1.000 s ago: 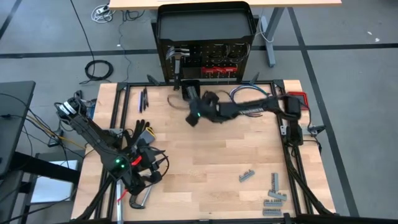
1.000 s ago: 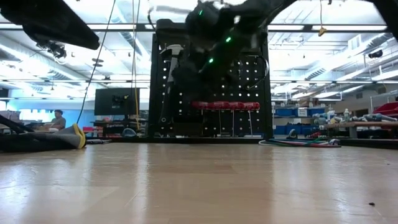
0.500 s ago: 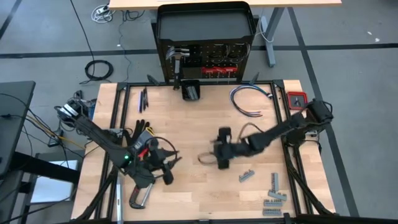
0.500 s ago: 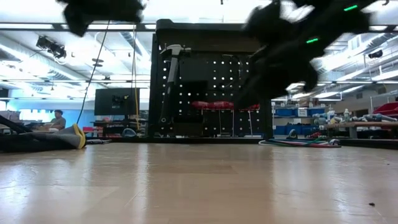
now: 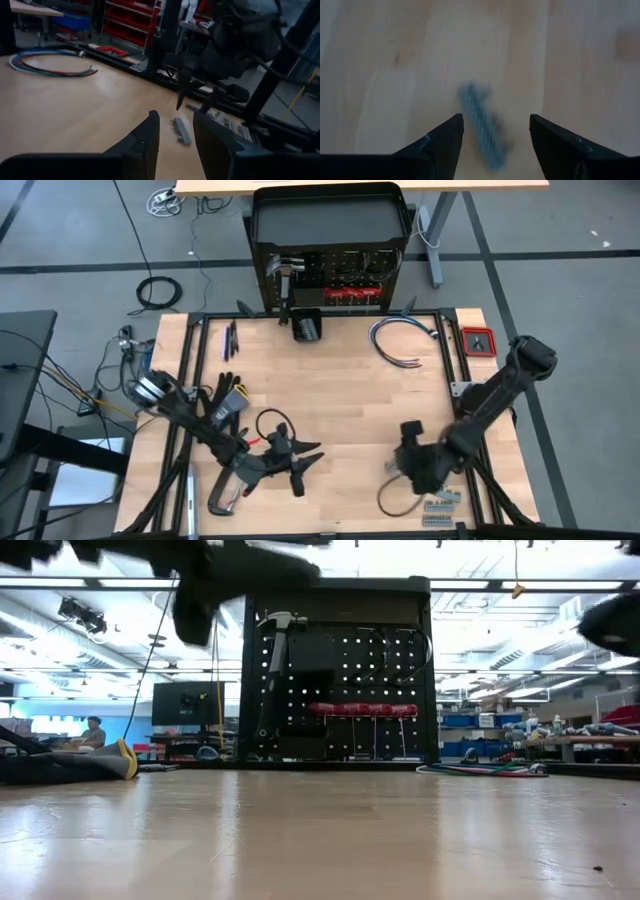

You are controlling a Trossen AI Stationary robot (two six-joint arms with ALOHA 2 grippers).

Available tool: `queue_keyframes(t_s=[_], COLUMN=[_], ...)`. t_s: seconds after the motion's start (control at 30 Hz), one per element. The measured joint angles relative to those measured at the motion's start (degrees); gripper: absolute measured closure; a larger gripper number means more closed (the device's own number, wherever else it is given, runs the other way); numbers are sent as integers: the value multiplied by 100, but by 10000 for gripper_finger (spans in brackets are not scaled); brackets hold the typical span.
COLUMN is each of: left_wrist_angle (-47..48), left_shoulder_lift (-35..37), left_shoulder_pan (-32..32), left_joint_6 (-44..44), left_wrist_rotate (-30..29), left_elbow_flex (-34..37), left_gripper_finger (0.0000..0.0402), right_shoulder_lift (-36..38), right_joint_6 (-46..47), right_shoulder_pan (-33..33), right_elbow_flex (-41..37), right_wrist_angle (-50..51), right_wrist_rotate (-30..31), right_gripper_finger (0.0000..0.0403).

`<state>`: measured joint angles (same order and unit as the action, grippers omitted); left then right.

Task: Hang tools onto peg board
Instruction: Put the gray terminal block into the black bin

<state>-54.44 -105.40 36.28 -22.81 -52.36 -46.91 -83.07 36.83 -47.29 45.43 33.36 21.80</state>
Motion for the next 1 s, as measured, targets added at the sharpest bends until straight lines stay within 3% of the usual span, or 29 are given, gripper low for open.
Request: queue_keyframes(t_s=[0.2,0.4,0.53,0.73,0.9,1.0], left_wrist_angle=[-648,-652,-618,-541,-363,-75], left_shoulder_lift=[-842,-1128,-1128,-1086,-745,-433], left_shoulder_pan=[-178,-248,-243,-243,-207,-184], left_joint_6=[-110,-165,-153,-53,150,156], left_wrist_rotate=[366,754,754,755,707,662], left_elbow_flex=[-383,-655,-656,-633,-459,-314], left_gripper_finger=[277,277,277,277,277,277], right_shoulder_lift=[-214,-435,-449,-515,-499,-400], right_joint_6=[602,251,-397,-1386,-1880,-2085], right_shoulder_pan=[-500,-352,0,896,1555,1778], right_elbow_flex=[-421,-691,-708,-737,-727,-719], right_wrist_angle=[231,-221,-603,-2200,-3638,-3785], right_wrist_rotate=[-207,-425,-557,-691,-1430,-1689], right_gripper_finger=[166,161,161,172,178,178])
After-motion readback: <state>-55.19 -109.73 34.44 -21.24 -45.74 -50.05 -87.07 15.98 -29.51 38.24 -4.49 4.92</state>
